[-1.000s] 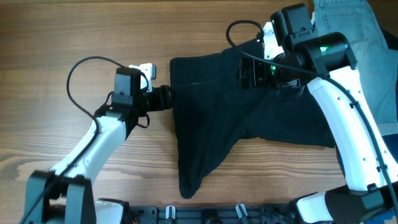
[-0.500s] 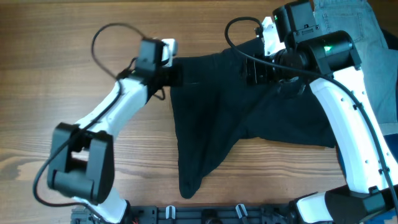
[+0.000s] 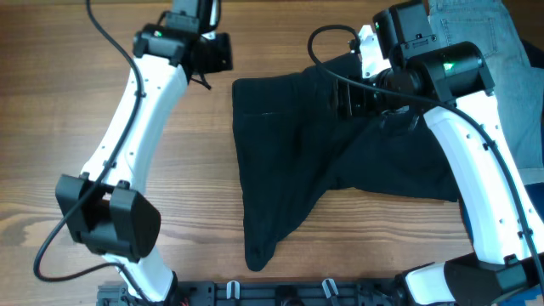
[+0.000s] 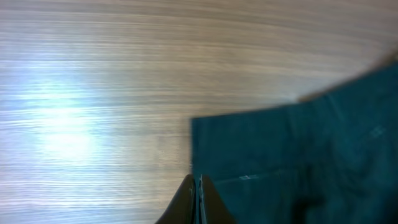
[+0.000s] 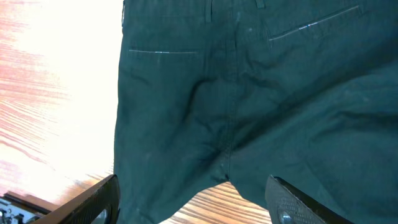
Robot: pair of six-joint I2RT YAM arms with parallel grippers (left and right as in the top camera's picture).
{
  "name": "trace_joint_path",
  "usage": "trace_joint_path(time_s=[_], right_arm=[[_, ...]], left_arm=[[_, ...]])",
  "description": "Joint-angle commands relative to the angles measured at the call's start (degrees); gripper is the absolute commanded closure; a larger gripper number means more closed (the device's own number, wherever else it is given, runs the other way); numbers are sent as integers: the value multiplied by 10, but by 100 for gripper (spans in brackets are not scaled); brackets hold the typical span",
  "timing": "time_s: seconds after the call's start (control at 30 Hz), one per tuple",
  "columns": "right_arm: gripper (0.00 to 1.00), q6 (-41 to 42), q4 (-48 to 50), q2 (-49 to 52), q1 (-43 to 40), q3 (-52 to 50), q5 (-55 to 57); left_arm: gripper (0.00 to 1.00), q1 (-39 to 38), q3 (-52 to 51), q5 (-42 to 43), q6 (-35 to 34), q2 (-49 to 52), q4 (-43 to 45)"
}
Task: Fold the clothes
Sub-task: 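Grasp the waistband with the left gripper and pull it up-left to spread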
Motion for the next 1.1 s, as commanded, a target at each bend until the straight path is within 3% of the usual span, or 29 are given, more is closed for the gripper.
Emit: trace_joint_path(time_s=[0.0, 0.37, 0.47, 0.57, 0.6, 0.63, 0.73, 0.77, 0.87, 0.93, 1.0, 1.07], right_arm=[[24, -6, -2, 7, -1, 12, 5], [23, -6, -16, 7, -1, 12, -2], [12, -6, -19, 7, -1, 12, -3], [7, -6, -26, 7, -1, 12, -3], [5, -6, -27, 7, -1, 12, -3], [3, -6, -27, 7, -1, 12, -3], [1, -7, -26, 7, -1, 12, -3], [0, -6, -26, 7, -1, 12, -3], [1, -6, -26, 7, -1, 12, -3], [0, -7, -27, 7, -1, 12, -3], [0, -8, -26, 7, -1, 12, -3], [0, -10, -27, 7, -1, 12, -3]], left_arm=[[96, 13, 41, -5, -8, 83, -50], [96, -30, 148, 22, -3, 212, -61], [96, -35, 148, 25, -5, 228, -60], [95, -36, 148, 25, -5, 247, -66], [92, -36, 148, 25, -5, 252, -69], [79, -36, 148, 25, -5, 258, -71], [68, -37, 148, 25, -5, 277, -83], [56, -39, 148, 27, -2, 284, -84], [52, -47, 148, 27, 7, 294, -84], [18, -54, 148, 27, 11, 305, -87], [20, -56, 148, 28, 10, 315, -89], [15, -57, 148, 34, 10, 330, -85]])
